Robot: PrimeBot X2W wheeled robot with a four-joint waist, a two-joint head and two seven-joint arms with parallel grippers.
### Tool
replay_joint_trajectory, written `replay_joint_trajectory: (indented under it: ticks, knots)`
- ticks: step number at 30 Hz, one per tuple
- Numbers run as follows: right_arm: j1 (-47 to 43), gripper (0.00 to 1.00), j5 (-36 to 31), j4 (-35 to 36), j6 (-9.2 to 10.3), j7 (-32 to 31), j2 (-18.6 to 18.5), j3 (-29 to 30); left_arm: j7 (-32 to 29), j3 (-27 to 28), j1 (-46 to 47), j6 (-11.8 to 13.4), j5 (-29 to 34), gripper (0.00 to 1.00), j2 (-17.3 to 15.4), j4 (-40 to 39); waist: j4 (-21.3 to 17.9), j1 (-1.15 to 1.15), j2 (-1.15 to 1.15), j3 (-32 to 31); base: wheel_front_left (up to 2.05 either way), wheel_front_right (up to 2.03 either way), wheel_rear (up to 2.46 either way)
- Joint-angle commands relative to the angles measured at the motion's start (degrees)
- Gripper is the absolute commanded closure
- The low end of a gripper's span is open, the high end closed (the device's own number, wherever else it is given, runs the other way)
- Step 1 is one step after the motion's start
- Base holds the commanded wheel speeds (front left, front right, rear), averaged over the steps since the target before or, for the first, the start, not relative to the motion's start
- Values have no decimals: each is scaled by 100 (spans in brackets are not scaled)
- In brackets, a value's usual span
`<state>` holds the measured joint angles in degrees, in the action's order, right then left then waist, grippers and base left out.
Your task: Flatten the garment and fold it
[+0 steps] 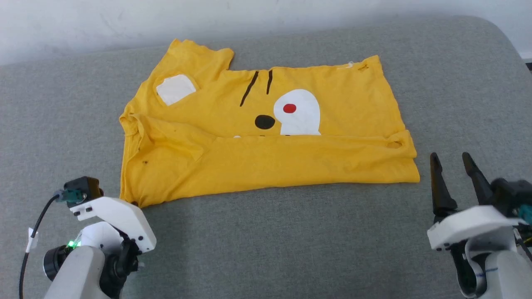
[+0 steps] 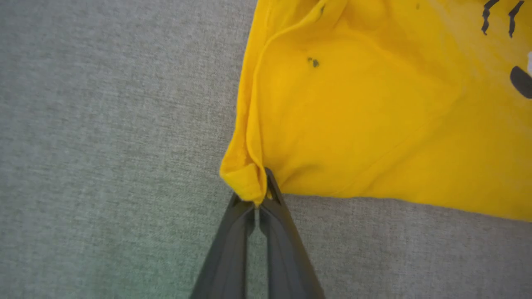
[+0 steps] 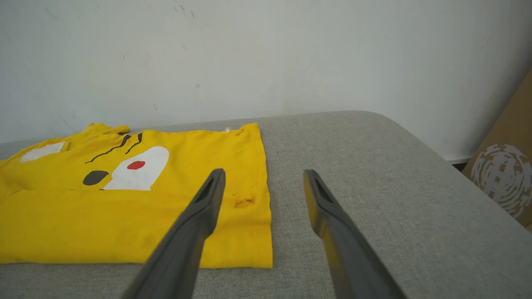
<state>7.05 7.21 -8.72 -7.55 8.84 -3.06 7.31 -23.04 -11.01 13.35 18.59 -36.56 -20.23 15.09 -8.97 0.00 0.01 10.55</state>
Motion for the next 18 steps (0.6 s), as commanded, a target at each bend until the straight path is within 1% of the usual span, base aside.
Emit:
replay_joint_trajectory:
  ticks: [1, 8, 9, 13, 16, 17, 18]
  knots:
    - [199, 0, 73, -202, 6, -329, 18, 57, 33, -47, -41, -64, 3, 100, 15, 7, 62, 0, -1, 31, 0, 0, 0]
    - [1030, 0, 171, -1249, 6, -2364, 18, 478, 128, -152, 128, -225, -4, 100, 72, 60, 257, 0, -1, 144, 0, 0, 0]
    - [1030, 0, 171, -1249, 6, -2364, 18, 478, 128, -152, 128, -225, -4, 100, 72, 60, 257, 0, -1, 144, 0, 0, 0]
    - [1350, 0, 304, -1632, 6, -3372, 18, 601, 184, -225, 193, -305, 10, 100, 101, 113, 355, 0, -1, 202, 0, 0, 0]
    - [1502, 0, 184, -1748, 6, -3894, 18, 682, 223, -261, 235, -350, 12, 100, 119, 150, 399, 0, -1, 245, 0, 0, 0]
    - [1540, 14, 142, -1786, 6, -4056, 18, 724, 238, -270, 247, -365, 11, 100, 124, 162, 412, 0, -1, 258, 0, 0, 0]
    - [1572, 51, 100, -1812, 6, -4209, 18, 749, 251, -277, 257, -379, 7, 100, 128, 176, 422, 0, -1, 268, 0, 0, 0]
